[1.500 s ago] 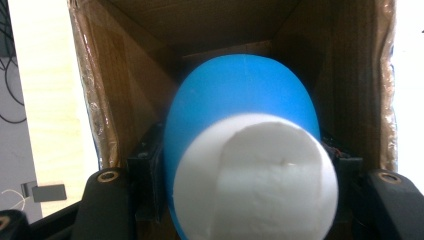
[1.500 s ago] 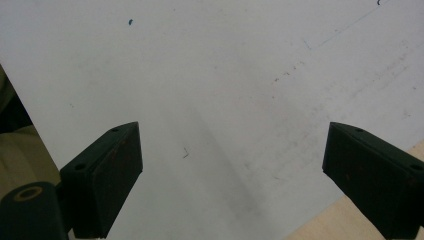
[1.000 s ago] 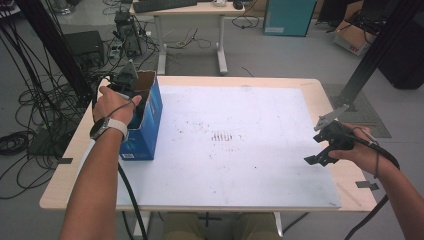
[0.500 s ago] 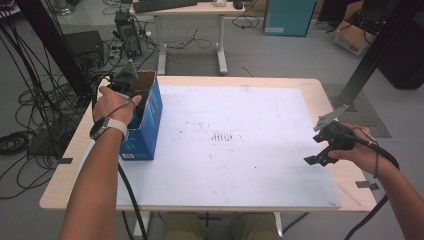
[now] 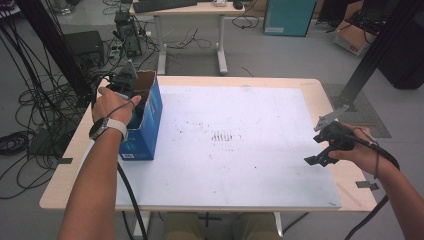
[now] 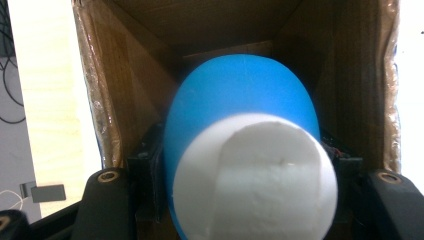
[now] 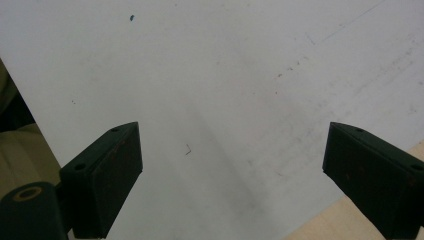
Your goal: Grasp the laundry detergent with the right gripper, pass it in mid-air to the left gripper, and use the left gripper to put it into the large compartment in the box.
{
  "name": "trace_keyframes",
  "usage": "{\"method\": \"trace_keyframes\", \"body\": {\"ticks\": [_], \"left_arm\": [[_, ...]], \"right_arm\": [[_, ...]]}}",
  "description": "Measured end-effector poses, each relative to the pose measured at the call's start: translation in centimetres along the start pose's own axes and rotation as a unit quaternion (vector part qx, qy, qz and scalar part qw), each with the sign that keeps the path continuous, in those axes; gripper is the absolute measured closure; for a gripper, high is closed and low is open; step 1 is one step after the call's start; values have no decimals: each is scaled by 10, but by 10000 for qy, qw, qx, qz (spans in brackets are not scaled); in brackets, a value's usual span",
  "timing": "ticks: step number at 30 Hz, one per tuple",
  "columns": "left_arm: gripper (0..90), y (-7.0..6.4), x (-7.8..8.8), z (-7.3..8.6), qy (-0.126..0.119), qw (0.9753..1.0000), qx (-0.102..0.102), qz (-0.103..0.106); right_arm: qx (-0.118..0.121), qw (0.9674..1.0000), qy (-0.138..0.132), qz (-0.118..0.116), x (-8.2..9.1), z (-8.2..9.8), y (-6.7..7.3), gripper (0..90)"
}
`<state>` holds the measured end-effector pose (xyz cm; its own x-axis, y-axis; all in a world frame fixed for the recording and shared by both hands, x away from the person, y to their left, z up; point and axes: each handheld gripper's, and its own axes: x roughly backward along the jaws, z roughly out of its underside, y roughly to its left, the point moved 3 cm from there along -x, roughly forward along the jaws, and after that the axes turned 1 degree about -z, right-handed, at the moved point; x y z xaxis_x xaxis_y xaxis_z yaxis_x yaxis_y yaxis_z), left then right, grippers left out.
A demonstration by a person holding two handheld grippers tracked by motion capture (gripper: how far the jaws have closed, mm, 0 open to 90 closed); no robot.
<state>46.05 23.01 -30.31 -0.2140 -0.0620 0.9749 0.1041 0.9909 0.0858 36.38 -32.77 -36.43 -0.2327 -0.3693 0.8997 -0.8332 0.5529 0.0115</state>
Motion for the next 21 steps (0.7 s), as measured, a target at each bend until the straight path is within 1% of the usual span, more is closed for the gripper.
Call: {"method": "trace_keyframes", "body": {"ticks": [7,9,10,14,17,19,20,21], "left_arm": [[375,-1,0,0,0,10000,-38,12],[375,0,0,0,14,10000,-30,18],[375,0,0,0,21,10000,-27,25],[376,1,0,0,-14,10000,-7,19],[376,1,0,0,24,10000,-12,39],[375,1,0,0,-18,10000,-14,23],[376,1,0,0,18,10000,-22,43],[375,0,0,0,-17,10000,-20,32]], "right_arm": [[-6,10000,10,6,-1,1,0,86],[21,10000,-9,22,-1,1,-1,86],[-14,10000,7,13,-1,1,0,86],[-15,10000,17,8,-1,1,0,86],[-12,10000,12,7,-1,1,0,85],[-22,10000,10,10,-2,1,0,84],[-10,10000,14,3,-2,2,0,84],[-18,10000,12,3,-2,2,0,84]]}}
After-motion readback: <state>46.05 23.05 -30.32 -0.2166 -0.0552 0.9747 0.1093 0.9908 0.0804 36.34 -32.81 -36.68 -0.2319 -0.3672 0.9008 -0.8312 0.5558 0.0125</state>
